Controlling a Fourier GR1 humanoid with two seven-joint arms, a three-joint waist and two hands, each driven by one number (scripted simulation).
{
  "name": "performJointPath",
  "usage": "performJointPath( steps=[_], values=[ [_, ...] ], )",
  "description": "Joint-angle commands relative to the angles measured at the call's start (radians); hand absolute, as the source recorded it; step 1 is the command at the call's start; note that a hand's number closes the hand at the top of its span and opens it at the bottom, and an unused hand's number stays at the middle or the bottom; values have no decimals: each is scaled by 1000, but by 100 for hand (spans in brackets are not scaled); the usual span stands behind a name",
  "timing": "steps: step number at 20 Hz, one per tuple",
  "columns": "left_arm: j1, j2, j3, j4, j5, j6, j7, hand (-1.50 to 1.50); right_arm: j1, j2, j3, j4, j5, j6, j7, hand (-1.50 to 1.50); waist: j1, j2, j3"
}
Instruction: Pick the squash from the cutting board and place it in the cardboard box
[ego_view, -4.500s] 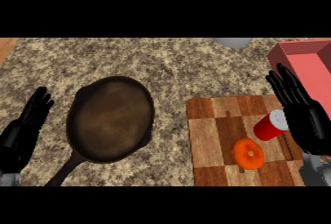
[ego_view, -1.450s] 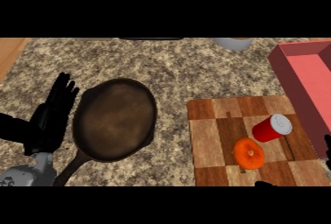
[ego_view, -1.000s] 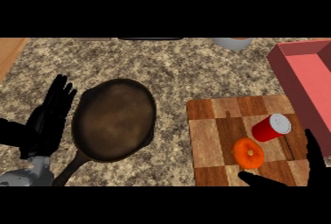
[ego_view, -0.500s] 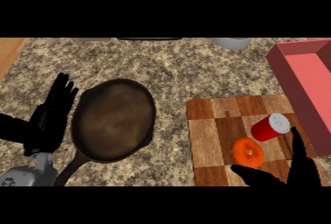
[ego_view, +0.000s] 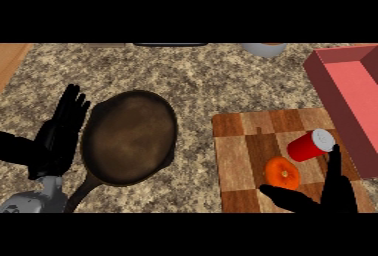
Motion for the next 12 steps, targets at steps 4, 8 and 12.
performJointPath(
  steps=[4, 8, 12],
  values=[
    [21, -4, 40, 4, 11, -47, 8, 0, -31, 53, -33, 15, 8, 74, 90, -150, 1, 1, 2],
    [53, -25, 15, -30, -9, -57, 0, 0, -21, 71, -39, 61, 14, 81, 55, -150, 3, 1, 2],
    [1, -27, 20, -60, -47, -11, 77, 0, -38, 109, -46, 77, 36, 85, 51, -150, 2, 1, 2]
  ],
)
